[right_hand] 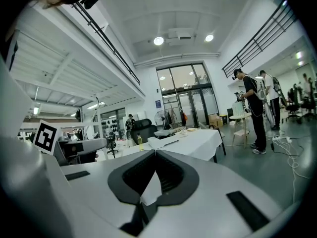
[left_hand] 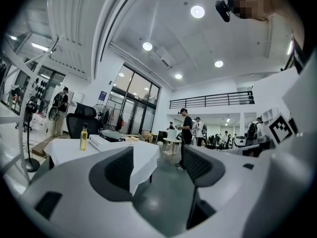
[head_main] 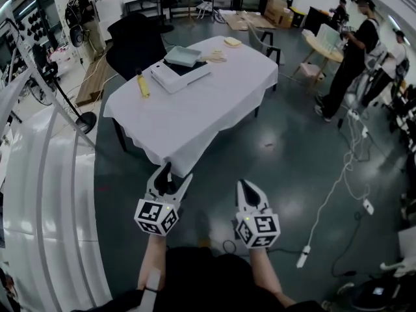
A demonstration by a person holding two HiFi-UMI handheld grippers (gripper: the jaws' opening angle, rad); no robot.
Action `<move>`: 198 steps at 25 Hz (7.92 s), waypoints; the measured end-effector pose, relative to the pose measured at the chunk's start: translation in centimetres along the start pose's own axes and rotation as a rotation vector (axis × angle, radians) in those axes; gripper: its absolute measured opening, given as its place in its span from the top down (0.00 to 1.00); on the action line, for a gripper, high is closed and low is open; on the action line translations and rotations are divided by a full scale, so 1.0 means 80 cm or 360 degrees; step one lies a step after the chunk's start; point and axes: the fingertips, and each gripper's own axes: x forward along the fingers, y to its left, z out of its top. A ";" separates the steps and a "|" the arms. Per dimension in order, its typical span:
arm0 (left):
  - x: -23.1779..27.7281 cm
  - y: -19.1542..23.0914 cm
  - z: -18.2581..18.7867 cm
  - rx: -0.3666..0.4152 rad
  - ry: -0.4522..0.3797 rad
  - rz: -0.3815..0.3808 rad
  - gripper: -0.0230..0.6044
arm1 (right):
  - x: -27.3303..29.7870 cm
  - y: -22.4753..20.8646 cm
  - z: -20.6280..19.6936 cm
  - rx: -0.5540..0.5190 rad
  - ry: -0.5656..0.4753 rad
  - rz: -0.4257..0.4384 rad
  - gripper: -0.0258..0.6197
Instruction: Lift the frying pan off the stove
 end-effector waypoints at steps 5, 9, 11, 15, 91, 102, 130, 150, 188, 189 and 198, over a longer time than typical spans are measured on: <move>-0.012 0.010 -0.006 -0.0025 0.0010 0.0026 0.48 | 0.006 0.011 -0.005 -0.0010 0.0011 0.0034 0.95; -0.026 0.014 -0.018 -0.0059 0.0026 0.0058 0.48 | 0.005 0.020 -0.014 -0.0006 0.0055 0.0040 0.95; -0.033 0.016 -0.021 -0.0076 0.0023 0.0076 0.48 | 0.006 0.025 -0.016 -0.0007 0.0070 0.0061 0.95; -0.037 0.026 -0.025 -0.0101 0.0015 0.0118 0.48 | 0.018 0.034 -0.016 -0.0019 0.0085 0.0101 0.95; 0.516 0.157 0.007 -0.0101 0.0034 0.0249 0.48 | 0.483 -0.295 0.102 0.0020 0.0139 0.0292 0.95; 0.620 0.203 0.048 -0.0097 -0.0006 0.0245 0.48 | 0.579 -0.335 0.147 0.0003 0.0150 0.0300 0.95; 0.750 0.310 0.054 -0.0154 -0.0013 0.0491 0.48 | 0.759 -0.374 0.186 -0.0090 0.0193 0.0481 0.95; 0.794 0.376 0.037 -0.0345 -0.0084 0.0915 0.48 | 0.890 -0.372 0.196 -0.0216 0.0356 0.0881 0.95; 0.843 0.431 0.019 -0.1365 -0.0757 0.1160 0.48 | 1.044 -0.329 0.155 -0.0325 0.0686 0.1671 0.95; 0.847 0.433 0.017 -0.1399 -0.0746 0.1145 0.48 | 1.044 -0.331 0.156 -0.0316 0.0687 0.1671 0.95; 0.892 0.442 -0.004 -0.1810 -0.0720 0.0831 0.48 | 1.040 -0.344 0.148 -0.0306 0.0714 0.1676 0.95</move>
